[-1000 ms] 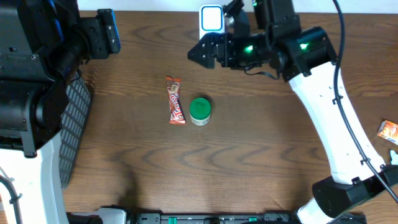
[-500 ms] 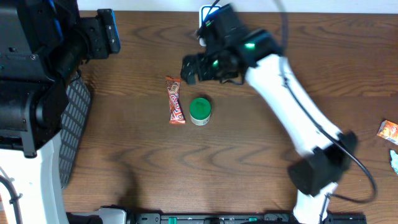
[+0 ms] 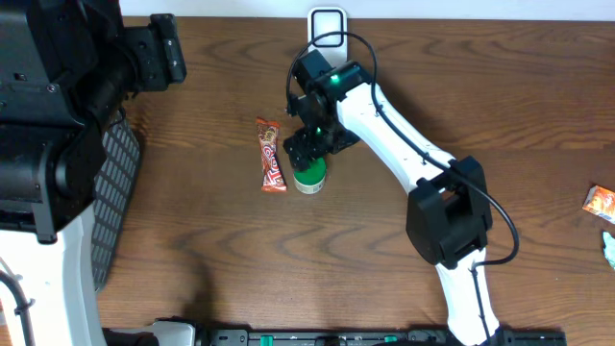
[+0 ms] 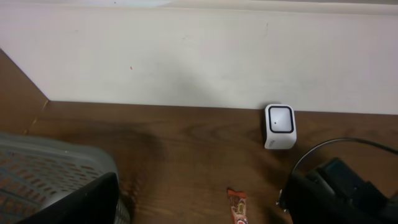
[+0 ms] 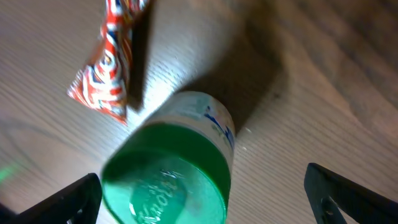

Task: Scan the item barcode
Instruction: 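Reach the right gripper to the green-lidded jar and grasp it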

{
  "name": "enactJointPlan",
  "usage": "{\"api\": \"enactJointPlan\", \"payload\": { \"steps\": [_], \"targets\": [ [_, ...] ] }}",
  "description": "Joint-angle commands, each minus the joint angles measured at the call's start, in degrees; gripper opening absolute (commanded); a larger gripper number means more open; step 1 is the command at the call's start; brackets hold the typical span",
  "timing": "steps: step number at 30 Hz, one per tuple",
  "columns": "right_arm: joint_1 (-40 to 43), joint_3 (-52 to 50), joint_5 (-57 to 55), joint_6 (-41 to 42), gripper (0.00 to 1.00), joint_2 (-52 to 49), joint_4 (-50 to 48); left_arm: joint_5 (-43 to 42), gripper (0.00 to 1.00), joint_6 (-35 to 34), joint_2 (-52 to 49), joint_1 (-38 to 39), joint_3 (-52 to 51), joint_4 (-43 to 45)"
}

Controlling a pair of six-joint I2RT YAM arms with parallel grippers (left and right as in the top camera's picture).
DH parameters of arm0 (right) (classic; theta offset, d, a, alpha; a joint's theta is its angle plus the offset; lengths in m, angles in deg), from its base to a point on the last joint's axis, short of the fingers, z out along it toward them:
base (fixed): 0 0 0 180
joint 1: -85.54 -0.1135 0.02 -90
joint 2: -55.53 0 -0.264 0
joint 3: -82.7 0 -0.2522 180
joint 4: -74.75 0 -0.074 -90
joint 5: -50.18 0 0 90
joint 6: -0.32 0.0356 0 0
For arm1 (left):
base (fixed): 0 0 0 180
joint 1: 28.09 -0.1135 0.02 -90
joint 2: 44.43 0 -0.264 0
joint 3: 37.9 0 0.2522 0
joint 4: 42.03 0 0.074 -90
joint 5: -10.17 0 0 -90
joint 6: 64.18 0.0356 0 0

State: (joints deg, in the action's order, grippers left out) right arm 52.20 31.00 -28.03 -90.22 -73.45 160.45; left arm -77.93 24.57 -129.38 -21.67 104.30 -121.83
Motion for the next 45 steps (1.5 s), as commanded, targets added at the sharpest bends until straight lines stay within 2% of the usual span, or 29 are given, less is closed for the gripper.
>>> {"api": "enactJointPlan", "payload": {
  "steps": [1, 14, 36, 38, 42, 45],
  "targets": [
    [-1.3, 0.0, -1.0, -6.0, 0.99, -1.8, 0.7, 0.7, 0.85, 0.8, 0.4, -0.3, -0.3, 0.0],
    [-2.4, 0.0, -6.9, -6.4, 0.99, -9.7, 0.4, 0.7, 0.85, 0.8, 0.4, -0.3, -0.3, 0.0],
    [-1.7, 1.1, -7.4, -4.2, 0.99, -9.2, 0.2, 0.7, 0.85, 0.8, 0.4, -0.3, -0.3, 0.0],
    [-1.7, 1.4, -7.5, -4.2, 0.93, -9.2, -0.1, 0.7, 0.85, 0.8, 0.4, -0.3, -0.3, 0.0],
    [-1.6, 2.2, -7.5, -4.2, 0.73, -9.2, -0.1, 0.7, 0.85, 0.8, 0.4, -0.3, -0.3, 0.0],
    [-1.6, 3.6, -7.5, -3.5, 0.69, -9.2, 1.0, 0.7, 0.85, 0.8, 0.4, -0.3, -0.3, 0.0]
  ]
}}
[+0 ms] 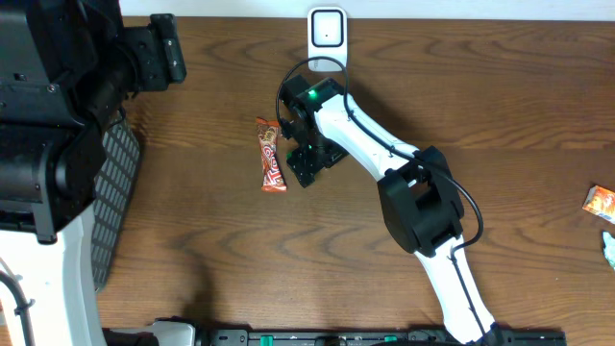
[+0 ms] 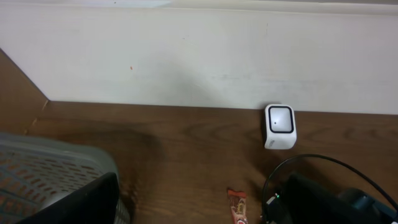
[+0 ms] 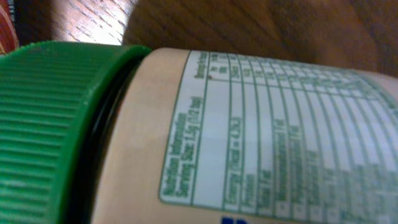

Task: Scan the item barcode
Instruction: 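Reach the right gripper to the green-lidded jar and grasp it, then lift the green-lidded jar up to the scanner face with the right gripper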

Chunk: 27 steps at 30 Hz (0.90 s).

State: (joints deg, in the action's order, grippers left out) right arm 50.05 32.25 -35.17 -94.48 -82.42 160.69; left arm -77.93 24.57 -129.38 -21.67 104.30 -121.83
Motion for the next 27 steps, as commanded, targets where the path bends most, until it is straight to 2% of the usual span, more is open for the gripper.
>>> {"api": "enactJointPlan", "payload": {
  "steps": [1, 9, 14, 17, 22, 27],
  "targets": [
    [0.6, 2.7, -0.3, 0.9, 0.68, -0.3, 1.0, 0.7, 0.85, 0.8, 0.4, -0.3, -0.3, 0.0],
    [0.6, 7.3, 1.1, 2.6, 0.66, -0.3, 4.9, 0.7, 0.85, 0.8, 0.4, -0.3, -0.3, 0.0],
    [0.8, 7.5, 10.8, 2.6, 0.67, -0.3, 6.8, 0.7, 0.85, 0.8, 0.4, -0.3, -0.3, 0.0],
    [1.2, 7.5, 14.6, 2.6, 0.64, -0.3, 7.1, 0.7, 0.85, 0.8, 0.4, -0.3, -0.3, 0.0],
    [1.4, 7.6, 11.9, 2.8, 0.55, -0.3, 6.8, 0.7, 0.85, 0.8, 0.4, -0.3, -0.3, 0.0],
    [1.4, 9.2, 9.0, 5.2, 0.57, -0.3, 8.6, 0.7, 0.85, 0.8, 0.4, -0.3, -0.3, 0.0]
  ]
}}
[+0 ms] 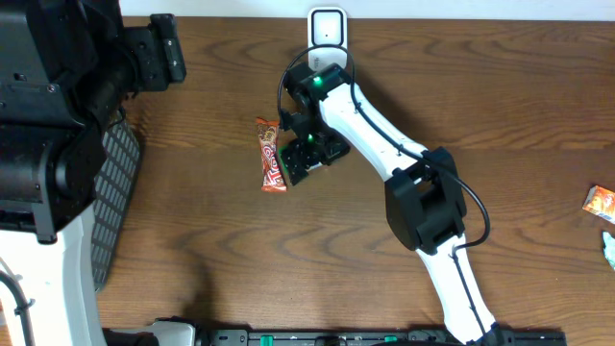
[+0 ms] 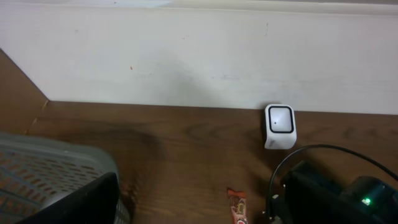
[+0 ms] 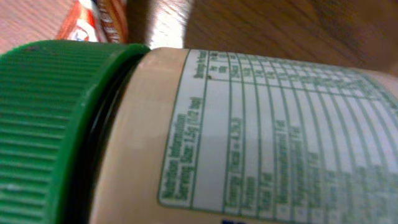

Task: Scan the item barcode
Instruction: 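Lift the green-lidded jar up to the scanner face with the right gripper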

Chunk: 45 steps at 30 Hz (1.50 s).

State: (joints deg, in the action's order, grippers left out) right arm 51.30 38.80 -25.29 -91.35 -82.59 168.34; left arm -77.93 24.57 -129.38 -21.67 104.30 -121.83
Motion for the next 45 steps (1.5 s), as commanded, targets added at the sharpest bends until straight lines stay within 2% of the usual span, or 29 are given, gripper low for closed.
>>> {"api": "enactJointPlan", "payload": {
  "steps": [1, 5, 17, 21, 25, 30, 36, 40, 45],
  "targets": [
    [0.1, 3.0, -0.6, 2.1, 0.6, -0.1, 1.8, 0.7, 0.85, 0.8, 0.4, -0.3, -0.3, 0.0],
    [0.1, 3.5, -0.4, 4.3, 0.66, -0.1, 5.9, 0.7, 0.85, 0.8, 0.4, -0.3, -0.3, 0.0],
    [1.8, 3.4, 8.7, 4.9, 0.68, -0.1, 17.7, 0.7, 0.85, 0.8, 0.4, -0.3, -0.3, 0.0],
    [1.6, 2.8, 12.9, 5.3, 0.73, -0.1, 17.7, 0.7, 0.85, 0.8, 0.4, -0.3, -0.3, 0.0],
    [1.6, 2.7, 14.3, 6.0, 0.71, -0.1, 17.7, 0.7, 0.85, 0.8, 0.4, -0.3, -0.3, 0.0],
    [1.6, 2.7, 12.4, 7.6, 0.64, -0.1, 17.7, 0.7, 0.85, 0.8, 0.4, -0.3, -0.3, 0.0],
    [1.7, 2.7, 12.3, 8.0, 0.66, -0.1, 17.7, 0.7, 0.85, 0.8, 0.4, -0.3, -0.3, 0.0],
    [1.7, 2.7, 7.9, 8.1, 0.66, -0.1, 16.1, 0.7, 0.85, 0.8, 0.4, -0.3, -0.3, 0.0],
    [2.1, 3.3, 1.4, 9.7, 0.65, -0.1, 8.6, 0.7, 0.85, 0.8, 0.4, -0.3, -0.3, 0.0]
  ]
}}
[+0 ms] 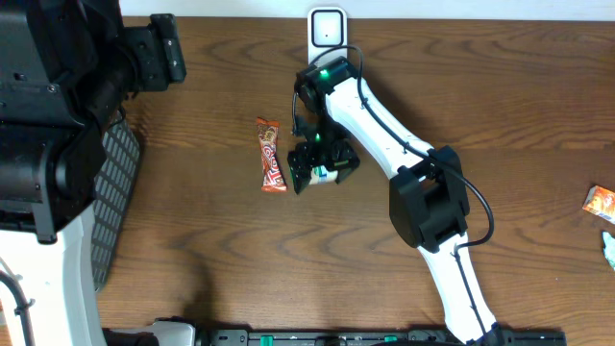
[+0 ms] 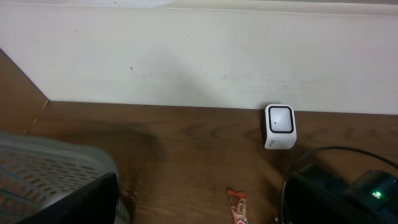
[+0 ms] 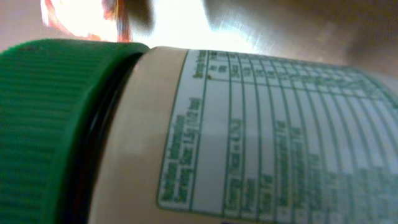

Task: Scan the item barcode
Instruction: 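Lift the green-lidded jar up to the scanner face with the right gripper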

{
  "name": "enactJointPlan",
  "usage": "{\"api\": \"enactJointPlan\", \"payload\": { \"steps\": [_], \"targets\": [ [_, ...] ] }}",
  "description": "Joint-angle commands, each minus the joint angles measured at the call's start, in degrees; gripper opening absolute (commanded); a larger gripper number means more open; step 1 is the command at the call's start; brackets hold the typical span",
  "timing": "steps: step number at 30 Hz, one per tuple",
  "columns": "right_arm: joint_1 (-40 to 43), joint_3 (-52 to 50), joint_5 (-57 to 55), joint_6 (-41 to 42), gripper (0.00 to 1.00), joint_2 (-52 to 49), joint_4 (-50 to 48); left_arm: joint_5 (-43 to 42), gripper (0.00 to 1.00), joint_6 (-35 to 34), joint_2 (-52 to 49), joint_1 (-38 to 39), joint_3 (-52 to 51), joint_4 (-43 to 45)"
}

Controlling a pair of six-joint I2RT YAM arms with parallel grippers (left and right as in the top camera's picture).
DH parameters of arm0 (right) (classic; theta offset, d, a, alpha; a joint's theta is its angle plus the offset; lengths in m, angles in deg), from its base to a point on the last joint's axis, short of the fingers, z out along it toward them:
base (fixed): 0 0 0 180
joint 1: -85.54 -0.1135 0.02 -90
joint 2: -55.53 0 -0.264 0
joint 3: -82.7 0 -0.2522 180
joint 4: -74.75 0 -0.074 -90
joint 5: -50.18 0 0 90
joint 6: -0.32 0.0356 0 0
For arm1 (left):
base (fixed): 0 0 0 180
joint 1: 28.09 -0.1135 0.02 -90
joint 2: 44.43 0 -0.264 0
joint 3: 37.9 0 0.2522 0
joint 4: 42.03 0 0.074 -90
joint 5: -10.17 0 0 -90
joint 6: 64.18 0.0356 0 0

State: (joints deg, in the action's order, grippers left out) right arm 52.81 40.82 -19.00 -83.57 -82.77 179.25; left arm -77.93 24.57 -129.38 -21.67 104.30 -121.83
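A cream bottle (image 3: pixel 249 137) with a green ribbed cap (image 3: pixel 56 124) fills the right wrist view, its nutrition label facing the camera. My right gripper (image 1: pixel 322 165) is shut on it, just right of a red candy bar (image 1: pixel 272 155); a white part of the bottle (image 1: pixel 330 175) shows overhead. The white barcode scanner (image 1: pixel 327 28) stands at the far table edge, beyond the gripper, and the scanner (image 2: pixel 280 126) also shows against the wall. My left gripper (image 1: pixel 165 48) stays at the far left, open and holding nothing.
A grey mesh basket (image 1: pixel 117 197) lies at the left under the left arm. An orange packet (image 1: pixel 600 201) sits at the right edge of the table. The white right arm (image 1: pixel 384 106) crosses the middle of the table.
The right gripper with the bottle has moved a little to the right, away from the candy bar, and has turned. The left arm has not moved.
At first the right gripper stood open above the upright green-capped bottle beside the candy bar. Then it was shut on the bottle with the label facing its camera. It has held the bottle since, shifting slightly near the candy bar.
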Motion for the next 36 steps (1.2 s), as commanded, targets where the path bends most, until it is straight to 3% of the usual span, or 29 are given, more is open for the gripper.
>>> {"api": "enactJointPlan", "payload": {
  "steps": [1, 11, 17, 36],
  "targets": [
    [0.9, 2.1, -6.4, 2.0, 0.65, 0.1, -4.1, 0.7, 0.85, 0.8, 0.4, -0.3, -0.3, 0.0],
    [1.6, 15.0, -28.8, 2.0, 0.65, 0.1, -12.6, 0.7, 0.85, 0.8, 0.4, -0.3, -0.3, 0.0],
    [1.7, 15.9, -37.7, 1.9, 0.66, -0.1, -28.4, 0.7, 0.85, 0.8, 0.4, -0.3, -0.3, 0.0],
    [6.4, 14.6, -37.9, -6.6, 0.67, -8.3, -67.4, 0.7, 0.85, 0.8, 0.4, -0.3, -0.3, 0.0]
  ]
}}
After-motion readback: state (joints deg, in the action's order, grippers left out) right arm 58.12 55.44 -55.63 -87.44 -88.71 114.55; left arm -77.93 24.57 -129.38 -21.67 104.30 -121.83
